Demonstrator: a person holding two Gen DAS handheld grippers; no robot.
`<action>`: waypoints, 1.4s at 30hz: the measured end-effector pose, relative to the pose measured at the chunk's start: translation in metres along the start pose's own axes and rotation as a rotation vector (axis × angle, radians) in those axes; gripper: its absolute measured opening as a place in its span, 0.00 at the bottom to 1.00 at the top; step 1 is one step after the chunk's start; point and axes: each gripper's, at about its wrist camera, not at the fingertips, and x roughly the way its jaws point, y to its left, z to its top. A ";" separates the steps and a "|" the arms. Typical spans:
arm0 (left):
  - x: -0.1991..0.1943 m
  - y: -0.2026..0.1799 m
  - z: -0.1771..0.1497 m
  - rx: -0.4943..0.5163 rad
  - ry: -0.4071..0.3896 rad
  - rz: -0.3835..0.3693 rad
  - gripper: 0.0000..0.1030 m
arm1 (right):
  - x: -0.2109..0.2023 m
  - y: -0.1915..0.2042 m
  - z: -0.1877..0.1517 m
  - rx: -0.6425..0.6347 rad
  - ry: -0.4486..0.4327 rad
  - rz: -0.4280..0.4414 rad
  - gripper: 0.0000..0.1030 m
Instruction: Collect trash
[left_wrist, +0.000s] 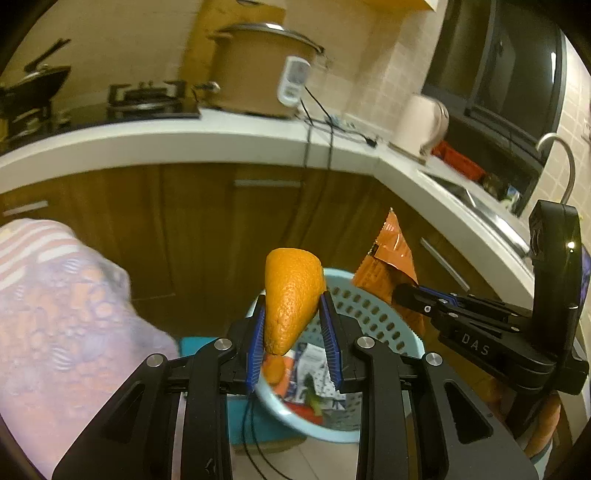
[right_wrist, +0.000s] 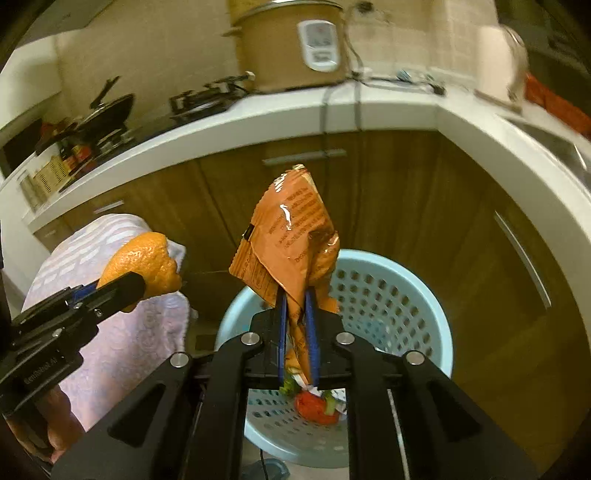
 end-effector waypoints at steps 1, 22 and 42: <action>0.008 -0.004 -0.001 0.006 0.011 0.009 0.26 | 0.002 -0.004 -0.001 0.008 0.005 -0.004 0.10; 0.037 -0.006 -0.008 0.010 0.070 0.010 0.60 | 0.030 -0.043 -0.021 0.118 0.103 -0.031 0.47; -0.096 0.034 -0.016 0.073 -0.211 0.252 0.80 | -0.033 0.050 -0.017 0.033 -0.137 -0.065 0.63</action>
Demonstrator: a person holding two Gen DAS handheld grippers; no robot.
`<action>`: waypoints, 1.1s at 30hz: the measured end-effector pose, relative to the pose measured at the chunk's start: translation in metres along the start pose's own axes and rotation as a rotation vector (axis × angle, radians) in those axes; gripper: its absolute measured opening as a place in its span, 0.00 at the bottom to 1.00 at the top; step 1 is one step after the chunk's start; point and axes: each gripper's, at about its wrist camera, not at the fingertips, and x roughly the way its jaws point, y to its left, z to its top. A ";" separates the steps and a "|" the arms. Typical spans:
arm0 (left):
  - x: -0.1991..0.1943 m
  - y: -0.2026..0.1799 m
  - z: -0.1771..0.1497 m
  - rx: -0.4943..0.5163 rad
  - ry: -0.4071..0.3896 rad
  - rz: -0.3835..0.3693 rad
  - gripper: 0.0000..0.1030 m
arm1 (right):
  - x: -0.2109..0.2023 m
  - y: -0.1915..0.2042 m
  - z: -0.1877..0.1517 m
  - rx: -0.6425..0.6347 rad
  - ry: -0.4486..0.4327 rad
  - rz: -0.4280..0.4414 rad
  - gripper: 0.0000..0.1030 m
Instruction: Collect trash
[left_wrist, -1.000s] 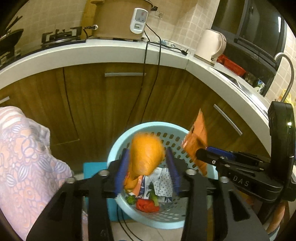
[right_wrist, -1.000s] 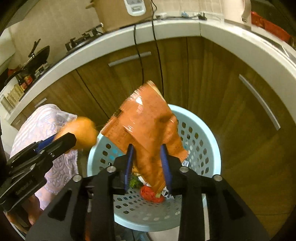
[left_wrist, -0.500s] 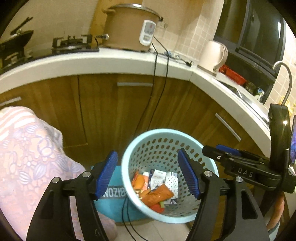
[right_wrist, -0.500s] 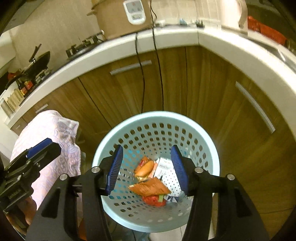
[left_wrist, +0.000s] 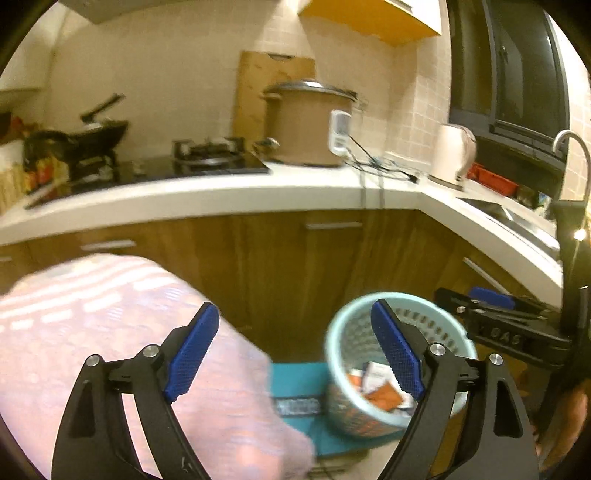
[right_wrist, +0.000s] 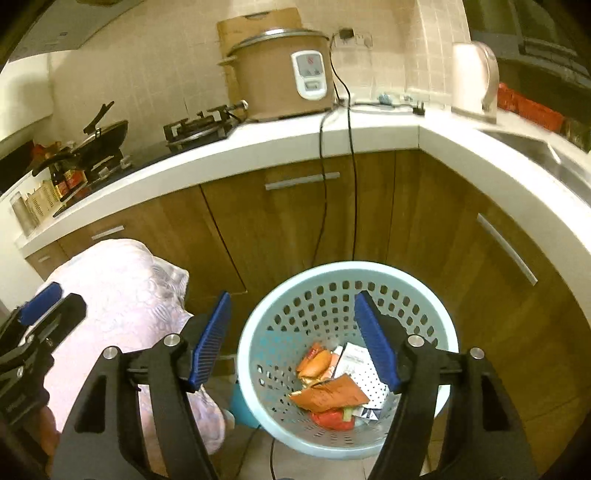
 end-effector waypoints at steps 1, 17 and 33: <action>-0.003 0.006 0.000 0.003 -0.008 0.009 0.80 | -0.003 0.008 0.001 -0.011 -0.012 0.001 0.63; 0.002 0.027 -0.017 0.011 -0.040 -0.047 0.81 | -0.031 0.047 -0.009 -0.046 -0.188 -0.272 0.64; -0.004 0.029 -0.022 -0.033 -0.037 -0.043 0.81 | -0.026 0.052 -0.013 -0.055 -0.186 -0.259 0.64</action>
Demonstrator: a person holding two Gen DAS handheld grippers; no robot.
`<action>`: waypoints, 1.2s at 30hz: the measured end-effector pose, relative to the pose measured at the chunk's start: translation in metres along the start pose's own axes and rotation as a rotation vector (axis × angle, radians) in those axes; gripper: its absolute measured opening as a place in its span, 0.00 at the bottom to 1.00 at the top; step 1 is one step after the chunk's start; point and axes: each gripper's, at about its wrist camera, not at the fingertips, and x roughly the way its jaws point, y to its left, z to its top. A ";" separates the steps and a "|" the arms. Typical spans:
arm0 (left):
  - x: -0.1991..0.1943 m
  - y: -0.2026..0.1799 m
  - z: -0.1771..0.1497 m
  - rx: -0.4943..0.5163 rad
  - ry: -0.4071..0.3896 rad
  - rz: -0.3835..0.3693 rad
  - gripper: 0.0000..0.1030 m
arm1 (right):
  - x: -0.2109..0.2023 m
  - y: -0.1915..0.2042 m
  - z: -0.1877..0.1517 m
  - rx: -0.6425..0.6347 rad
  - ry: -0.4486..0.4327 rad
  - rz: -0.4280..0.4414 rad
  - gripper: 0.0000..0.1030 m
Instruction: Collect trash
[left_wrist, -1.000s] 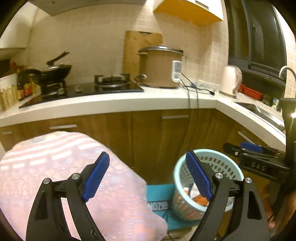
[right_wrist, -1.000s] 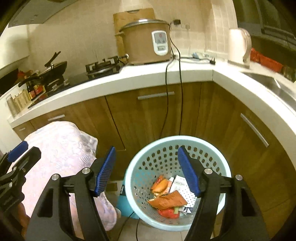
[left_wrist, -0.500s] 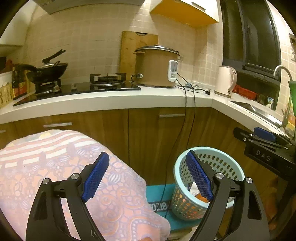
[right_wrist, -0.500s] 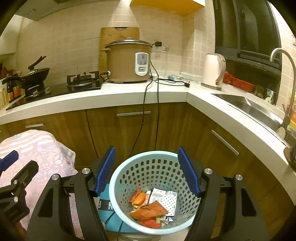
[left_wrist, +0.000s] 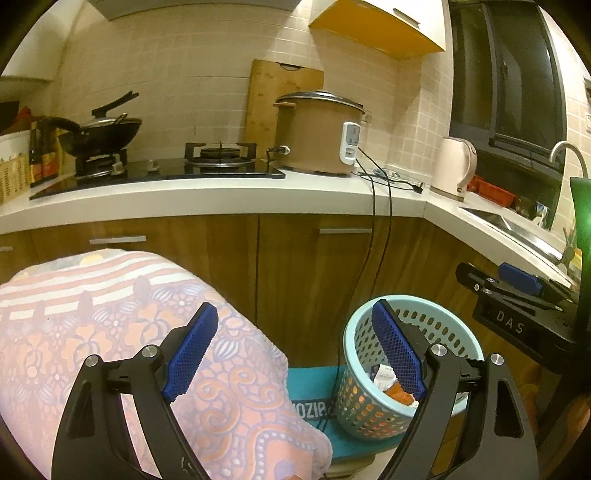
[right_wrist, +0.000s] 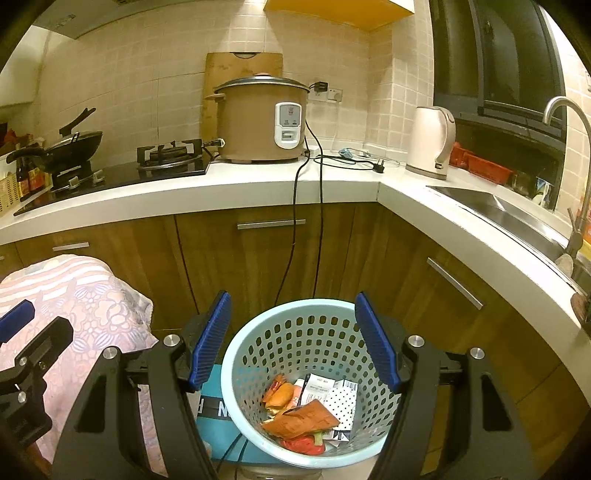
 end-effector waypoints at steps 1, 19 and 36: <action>-0.001 0.000 0.000 -0.001 0.000 0.002 0.81 | 0.000 0.000 0.000 0.000 0.001 0.002 0.64; -0.011 0.007 0.003 -0.034 0.005 0.020 0.83 | -0.004 0.008 0.001 -0.013 0.006 0.041 0.64; -0.018 0.011 0.004 -0.045 -0.007 0.034 0.83 | -0.009 0.016 0.002 -0.028 -0.004 0.054 0.64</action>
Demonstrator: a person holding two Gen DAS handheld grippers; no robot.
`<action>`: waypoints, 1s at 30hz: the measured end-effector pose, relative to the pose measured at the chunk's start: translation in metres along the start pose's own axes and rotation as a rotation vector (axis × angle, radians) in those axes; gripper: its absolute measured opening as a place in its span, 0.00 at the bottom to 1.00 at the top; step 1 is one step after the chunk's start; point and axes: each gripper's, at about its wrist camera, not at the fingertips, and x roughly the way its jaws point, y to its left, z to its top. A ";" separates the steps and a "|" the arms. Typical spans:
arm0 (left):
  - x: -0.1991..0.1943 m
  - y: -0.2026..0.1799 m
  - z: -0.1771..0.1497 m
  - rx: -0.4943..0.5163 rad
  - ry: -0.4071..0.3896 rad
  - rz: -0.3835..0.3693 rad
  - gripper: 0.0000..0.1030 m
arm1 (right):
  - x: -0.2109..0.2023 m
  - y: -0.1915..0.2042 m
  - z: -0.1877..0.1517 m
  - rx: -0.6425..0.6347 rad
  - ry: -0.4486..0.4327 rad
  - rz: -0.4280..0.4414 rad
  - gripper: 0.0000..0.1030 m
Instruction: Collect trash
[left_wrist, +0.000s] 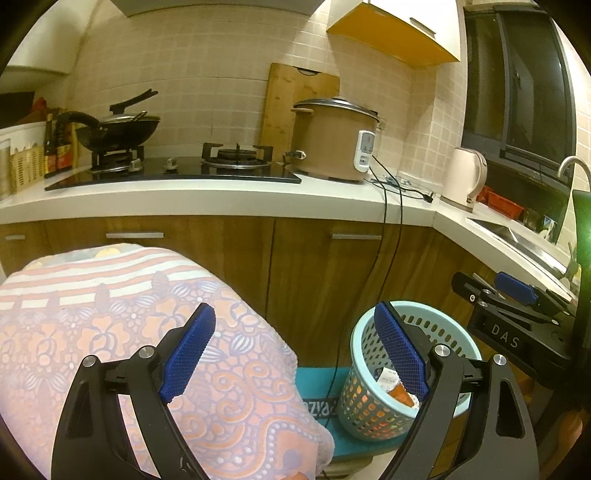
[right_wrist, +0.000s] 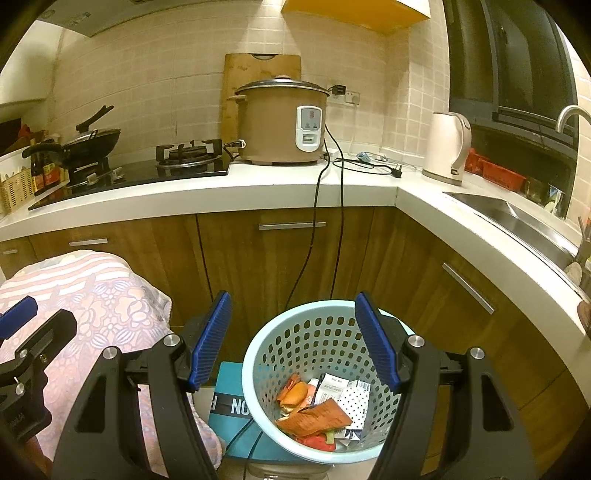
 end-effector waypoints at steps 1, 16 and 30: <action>0.000 0.001 0.000 0.000 -0.001 0.002 0.83 | -0.001 0.000 0.000 0.000 -0.002 0.001 0.64; -0.007 0.008 0.004 -0.011 -0.009 0.015 0.83 | -0.003 0.010 0.003 -0.014 -0.008 0.020 0.64; -0.006 0.010 0.001 -0.008 0.000 0.035 0.83 | 0.002 0.016 -0.003 -0.020 0.015 0.033 0.64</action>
